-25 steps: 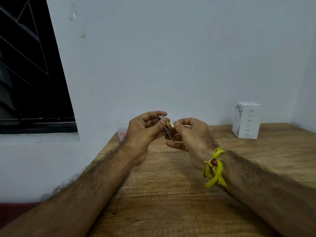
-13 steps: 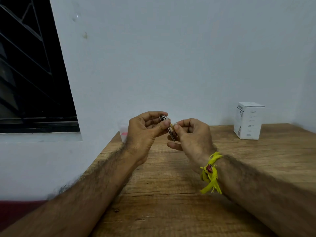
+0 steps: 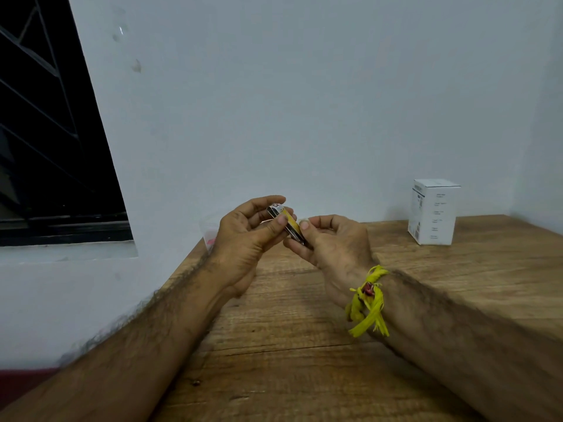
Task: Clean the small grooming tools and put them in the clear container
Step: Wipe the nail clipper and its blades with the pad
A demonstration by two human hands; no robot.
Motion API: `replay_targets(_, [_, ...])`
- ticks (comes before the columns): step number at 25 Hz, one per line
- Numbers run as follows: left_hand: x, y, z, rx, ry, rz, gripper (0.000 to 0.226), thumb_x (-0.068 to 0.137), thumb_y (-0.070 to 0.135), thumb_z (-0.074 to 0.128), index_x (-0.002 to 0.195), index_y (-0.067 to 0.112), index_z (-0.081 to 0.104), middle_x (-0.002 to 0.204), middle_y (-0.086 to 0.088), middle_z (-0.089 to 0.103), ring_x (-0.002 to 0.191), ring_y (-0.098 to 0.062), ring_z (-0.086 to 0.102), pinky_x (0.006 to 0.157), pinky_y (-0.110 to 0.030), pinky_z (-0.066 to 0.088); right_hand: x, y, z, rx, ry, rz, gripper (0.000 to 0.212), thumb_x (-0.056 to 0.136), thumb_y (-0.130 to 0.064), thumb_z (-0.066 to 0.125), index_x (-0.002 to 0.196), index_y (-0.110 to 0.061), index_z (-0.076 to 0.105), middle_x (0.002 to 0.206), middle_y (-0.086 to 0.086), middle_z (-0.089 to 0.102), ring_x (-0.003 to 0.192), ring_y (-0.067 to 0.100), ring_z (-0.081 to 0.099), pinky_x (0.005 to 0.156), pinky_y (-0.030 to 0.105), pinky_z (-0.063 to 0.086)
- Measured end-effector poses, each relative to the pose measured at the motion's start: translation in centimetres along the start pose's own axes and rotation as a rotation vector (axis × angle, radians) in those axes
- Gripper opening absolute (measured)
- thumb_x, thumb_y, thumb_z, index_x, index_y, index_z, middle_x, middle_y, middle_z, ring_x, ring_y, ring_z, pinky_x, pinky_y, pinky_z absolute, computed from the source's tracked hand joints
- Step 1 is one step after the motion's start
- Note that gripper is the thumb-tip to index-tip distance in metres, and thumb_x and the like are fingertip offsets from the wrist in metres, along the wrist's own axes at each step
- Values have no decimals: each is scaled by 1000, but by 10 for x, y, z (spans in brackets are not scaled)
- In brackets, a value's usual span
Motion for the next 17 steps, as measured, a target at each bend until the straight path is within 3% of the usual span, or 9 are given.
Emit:
replay_targets(4, [-1,1,0,94,-105,1,45,74,2,74,118,3,66,106,-17,75,100,-24,72,88,-29,58,-2,-1,2,84,-14,66,8,92,7,63,85,5,59,95,25,71,85,30,75,68,37,64])
replay_targets(9, [1,6,-4,242,-53,67,32,84,-4,72,115,4,67,95,-11,77,93,-23,74,85,-26,57,3,-2,1,60,-1,118,6,95,4,61,90,4,57,94,29,66,89,38,73,66,36,64])
replay_targets(17, [-1,4,-3,254,-92,53,42,85,-8,70,125,6,63,96,-6,76,95,-17,72,84,-24,57,1,1,-2,-18,-29,3,7,90,7,65,88,6,59,95,30,70,84,35,75,67,30,63])
Point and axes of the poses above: each hand's wrist, its own x-axis towards the middle knuckle, its own z-axis out of the palm, y = z × x, the point moved 6 cm from there along x, towards the middle knuckle
